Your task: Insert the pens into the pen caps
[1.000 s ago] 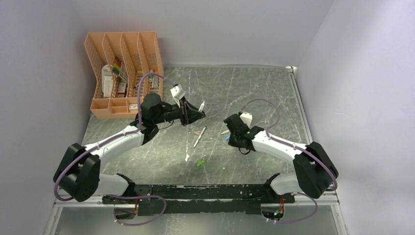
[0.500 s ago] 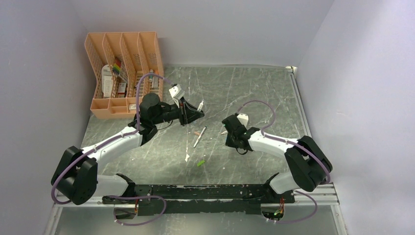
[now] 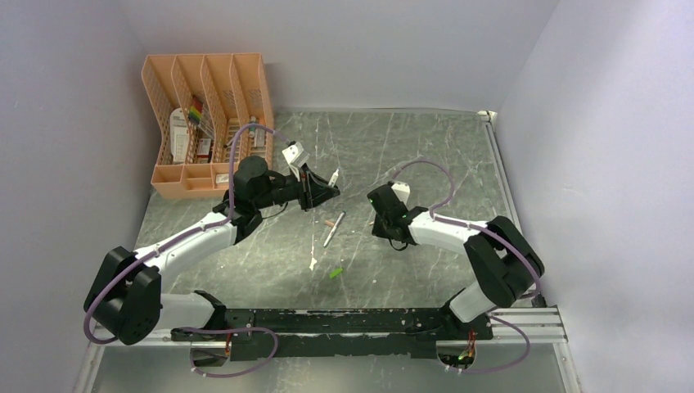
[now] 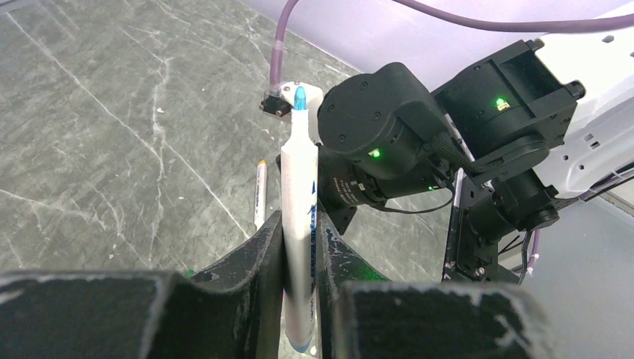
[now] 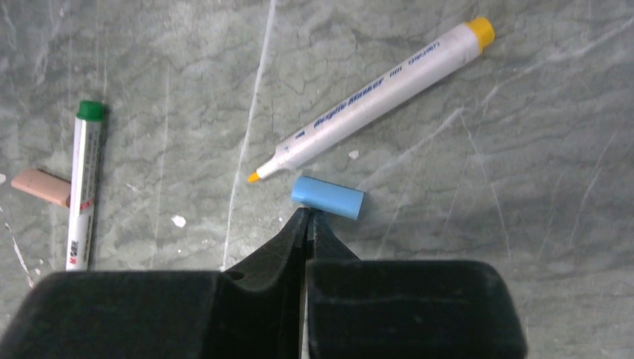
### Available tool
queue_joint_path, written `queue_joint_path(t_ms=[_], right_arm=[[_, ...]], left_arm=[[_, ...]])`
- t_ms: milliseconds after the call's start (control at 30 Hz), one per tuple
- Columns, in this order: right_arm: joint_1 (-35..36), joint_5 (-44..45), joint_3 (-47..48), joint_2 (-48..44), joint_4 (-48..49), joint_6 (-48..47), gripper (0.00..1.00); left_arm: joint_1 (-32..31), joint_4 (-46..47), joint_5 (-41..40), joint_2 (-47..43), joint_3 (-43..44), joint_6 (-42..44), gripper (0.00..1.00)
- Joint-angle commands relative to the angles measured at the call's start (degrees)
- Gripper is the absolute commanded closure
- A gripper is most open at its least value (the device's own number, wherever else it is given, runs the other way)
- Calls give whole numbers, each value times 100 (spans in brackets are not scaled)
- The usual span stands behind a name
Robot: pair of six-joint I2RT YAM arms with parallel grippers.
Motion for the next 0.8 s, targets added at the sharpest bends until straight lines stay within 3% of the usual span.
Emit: queue_joint_path(t_ms=[0, 167, 367, 467, 600, 667, 767], right_arm=[[-168, 61, -51, 310, -36, -143, 100], [-256, -72, 148, 388, 23, -292, 100], [-242, -298, 198, -391, 24, -562, 96], [-244, -204, 193, -732, 3, -875, 84], [-252, -37, 221, -639, -202, -1340, 48], [-255, -32, 225, -520, -318, -1496, 42], [-254, -13, 173, -386, -404, -1577, 40]], left_arm=[[28, -19, -70, -75, 54, 112, 93], [28, -5, -61, -33, 54, 115, 93], [28, 28, -54, 2, 51, 104, 93], [36, 104, -3, 28, 45, 48, 93], [37, 199, 45, 76, 45, -32, 93], [37, 217, 71, 56, 38, -33, 93], [41, 195, 62, -3, 21, -7, 93]])
